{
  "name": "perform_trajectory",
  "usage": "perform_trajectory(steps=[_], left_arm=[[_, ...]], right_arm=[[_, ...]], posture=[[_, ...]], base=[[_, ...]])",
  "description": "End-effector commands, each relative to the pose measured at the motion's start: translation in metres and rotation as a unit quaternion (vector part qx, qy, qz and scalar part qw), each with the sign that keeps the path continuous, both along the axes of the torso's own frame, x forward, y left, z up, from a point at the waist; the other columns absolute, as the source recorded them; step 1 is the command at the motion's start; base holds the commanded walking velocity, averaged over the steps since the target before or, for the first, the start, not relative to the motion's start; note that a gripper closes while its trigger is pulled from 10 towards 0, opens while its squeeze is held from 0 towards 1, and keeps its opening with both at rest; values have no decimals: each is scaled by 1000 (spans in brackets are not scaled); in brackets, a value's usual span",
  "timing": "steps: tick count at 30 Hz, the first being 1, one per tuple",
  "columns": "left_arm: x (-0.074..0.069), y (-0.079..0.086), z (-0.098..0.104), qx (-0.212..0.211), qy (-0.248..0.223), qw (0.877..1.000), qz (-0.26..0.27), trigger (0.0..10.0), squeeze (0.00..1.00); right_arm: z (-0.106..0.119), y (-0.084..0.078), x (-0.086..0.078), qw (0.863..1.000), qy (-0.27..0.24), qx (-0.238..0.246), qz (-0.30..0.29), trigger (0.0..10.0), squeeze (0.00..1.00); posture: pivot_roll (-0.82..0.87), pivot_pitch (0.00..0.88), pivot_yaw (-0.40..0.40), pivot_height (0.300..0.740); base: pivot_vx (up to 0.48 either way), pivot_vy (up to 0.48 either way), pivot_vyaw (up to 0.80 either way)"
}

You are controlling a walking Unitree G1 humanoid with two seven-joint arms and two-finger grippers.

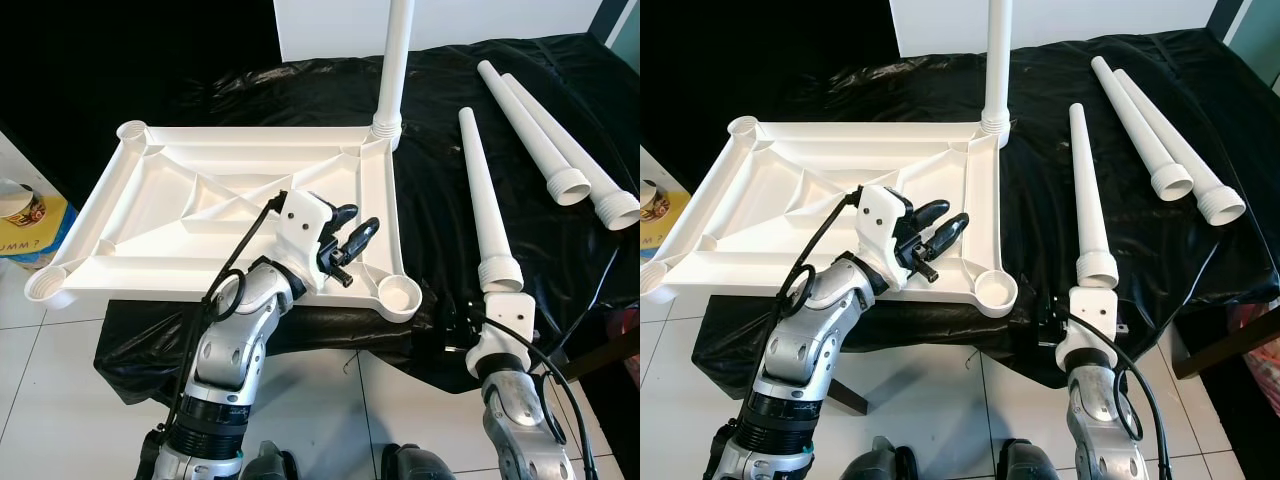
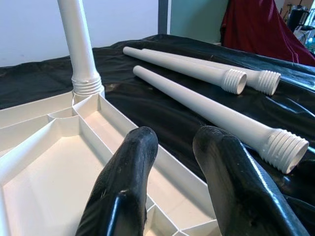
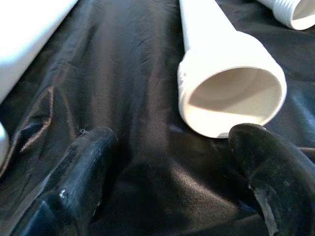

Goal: Building children table

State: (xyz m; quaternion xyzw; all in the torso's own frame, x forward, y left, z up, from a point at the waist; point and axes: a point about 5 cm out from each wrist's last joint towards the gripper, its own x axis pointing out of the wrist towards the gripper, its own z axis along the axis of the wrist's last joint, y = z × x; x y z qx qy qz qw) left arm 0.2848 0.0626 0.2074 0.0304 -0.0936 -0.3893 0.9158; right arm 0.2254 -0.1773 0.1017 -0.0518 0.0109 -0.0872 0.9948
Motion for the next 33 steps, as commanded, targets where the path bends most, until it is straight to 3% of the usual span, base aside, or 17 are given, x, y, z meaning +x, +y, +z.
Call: perform_trajectory(steps=[1,2,6,7,8,10,12,15,17,19,21,27,30,33], left_arm=[[2,1,0,-5,-3,1000,17,10000,0],[2,1,0,-4,-2,1000,16,10000,0],[3,1,0,-4,-2,1000,15,10000,0],[4,1,0,-3,-3,1000,12,10000,0],[4,1,0,-3,-3,1000,12,10000,0],[3,-2,1,-6,-4,1000,-3,10000,0],[3,-2,1,-6,-4,1000,-3,10000,0],[1,-5,4,-12,-10,999,-29,10000,0],[-4,-7,9,-16,-19,998,-64,10000,0],[-4,-7,9,-16,-19,998,-64,10000,0],[-9,-9,13,-10,-30,995,-96,10000,0],[-13,-14,14,0,-35,991,-132,10000,0],[-18,-18,14,19,-37,985,-168,10000,0],[-21,-19,13,26,-28,981,-191,10000,0]], right_arm=[[-2,1,-7,1000,3,-6,1,10000,0],[7,0,-12,1000,-28,-13,-6,10000,0],[17,-2,-16,998,-56,-25,-18,10000,0],[28,-5,-19,995,-85,-39,-31,10000,0],[28,-5,-19,995,-85,-39,-31,10000,0],[51,-7,-14,989,-133,-50,-42,10000,0],[51,-7,-14,989,-133,-50,-42,10000,0],[65,-8,-2,986,-155,-37,-44,10000,0],[75,-11,16,985,-164,-29,-42,10000,0],[75,-11,16,985,-164,-29,-42,10000,0],[82,-15,38,987,-153,-37,-33,10000,0],[85,-23,61,989,-136,-39,-32,10000,0],[83,-32,81,995,-93,-24,-40,10000,0],[83,-37,90,997,-70,-6,-43,10000,0]], posture=[[-48,135,42,740],[-52,134,46,740],[-57,134,46,740],[-60,132,49,740],[-60,132,49,740],[-69,121,53,740],[-69,121,53,740],[-74,109,54,740],[-73,108,52,740],[-73,108,52,740],[-82,105,55,740],[-88,93,54,740],[-94,91,55,740],[-95,92,55,740]], base=[[0,0,0],[0,0,0],[0,0,0],[0,0,0],[0,0,0],[0,0,0],[0,0,0],[0,0,0],[0,0,0],[0,0,0],[0,0,0],[0,0,0],[0,0,0],[0,0,0]])
